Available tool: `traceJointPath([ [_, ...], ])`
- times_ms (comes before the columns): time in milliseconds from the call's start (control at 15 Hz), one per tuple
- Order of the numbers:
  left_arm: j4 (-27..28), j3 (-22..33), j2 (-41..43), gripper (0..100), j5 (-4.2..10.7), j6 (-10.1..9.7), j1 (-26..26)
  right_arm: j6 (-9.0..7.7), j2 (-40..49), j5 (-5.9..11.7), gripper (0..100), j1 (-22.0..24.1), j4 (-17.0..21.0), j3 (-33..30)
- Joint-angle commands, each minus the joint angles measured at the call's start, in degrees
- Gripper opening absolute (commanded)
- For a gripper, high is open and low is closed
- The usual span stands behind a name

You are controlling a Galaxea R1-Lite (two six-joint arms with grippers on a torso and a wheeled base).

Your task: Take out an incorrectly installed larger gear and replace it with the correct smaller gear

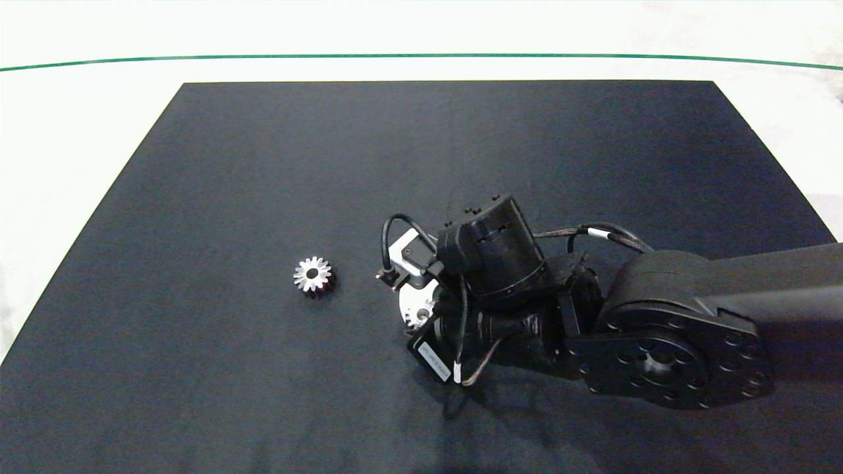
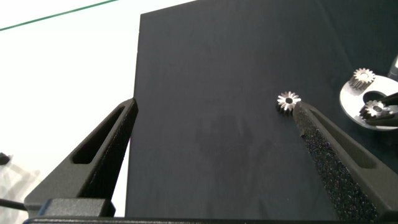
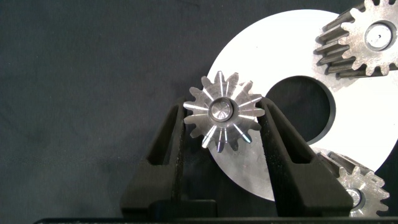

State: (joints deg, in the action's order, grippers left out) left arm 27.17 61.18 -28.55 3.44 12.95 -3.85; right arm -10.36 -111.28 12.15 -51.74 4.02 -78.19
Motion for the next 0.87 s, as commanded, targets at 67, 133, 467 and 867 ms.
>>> traceJointPath([
  [67,0.16,-0.1,-0.01,100,-0.01,0.06,-0.01,-0.1,0.01,0.06,100,-0.03,0.02,-0.03],
  [133,0.16,-0.1,-0.01,100,-0.01,0.06,-0.01,-0.1,0.01,0.06,100,-0.03,0.11,-0.03],
  [467,0.16,-0.19,-0.01,100,0.08,0.06,0.07,-0.1,0.62,0.15,100,-0.29,0.11,-0.03],
  [867,0.07,-0.45,-0.19,100,1.04,-1.17,0.6,3.77,13.89,6.92,100,0.58,0.46,2.87],
])
